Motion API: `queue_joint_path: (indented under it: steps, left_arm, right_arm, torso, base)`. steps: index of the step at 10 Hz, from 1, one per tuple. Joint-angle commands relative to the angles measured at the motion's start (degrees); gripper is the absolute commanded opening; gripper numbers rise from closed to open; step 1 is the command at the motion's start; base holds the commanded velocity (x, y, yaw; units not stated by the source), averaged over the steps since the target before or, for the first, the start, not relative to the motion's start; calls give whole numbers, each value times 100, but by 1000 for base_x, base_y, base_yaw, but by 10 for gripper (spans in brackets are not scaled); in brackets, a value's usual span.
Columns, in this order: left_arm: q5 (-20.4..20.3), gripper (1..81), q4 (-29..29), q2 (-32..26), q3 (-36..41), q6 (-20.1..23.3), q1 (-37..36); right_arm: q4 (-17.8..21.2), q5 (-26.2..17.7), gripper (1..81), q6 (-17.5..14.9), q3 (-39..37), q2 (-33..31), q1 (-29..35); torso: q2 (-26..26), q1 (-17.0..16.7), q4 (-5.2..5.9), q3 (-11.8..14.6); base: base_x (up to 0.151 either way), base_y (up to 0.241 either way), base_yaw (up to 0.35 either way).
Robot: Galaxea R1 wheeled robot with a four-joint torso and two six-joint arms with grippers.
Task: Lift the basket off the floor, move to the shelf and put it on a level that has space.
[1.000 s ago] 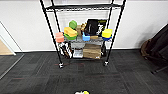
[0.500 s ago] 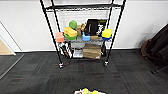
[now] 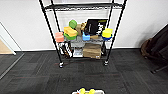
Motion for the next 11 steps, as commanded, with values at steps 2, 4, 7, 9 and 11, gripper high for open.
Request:
queue_joint_path:
  steps: [2, 4, 7, 9, 11]
  left_arm:
    - [271, 10, -318, -367, 633, -67, -720]
    - [262, 10, -337, -482, 834, -67, -747]
    - [69, 10, -547, -649, 1002, -85, -765]
    - [52, 10, -539, -649, 1081, -85, -782]
    - [60, 10, -547, -675, 1125, -85, -861]
  right_arm:
    - [228, 405, 10, 127, 947, -431, 737]
    - [167, 405, 10, 127, 921, -431, 710]
    - [132, 405, 10, 127, 912, -387, 737]
    - [106, 396, 10, 119, 895, -326, 772]
    - [61, 396, 10, 127, 842, -308, 789]
  torso:
    - [737, -472, 0, 0]
    - [1120, -712, 0, 399]
    - [1574, -993, 0, 736]
    - [1926, -1222, 0, 1099]
    - [2306, -1469, 0, 1485]
  base:
    - [0, 0, 0]
    - [0, 0, 0]
    - [0, 0, 0]
    - [0, 0, 0]
    - [0, 0, 0]
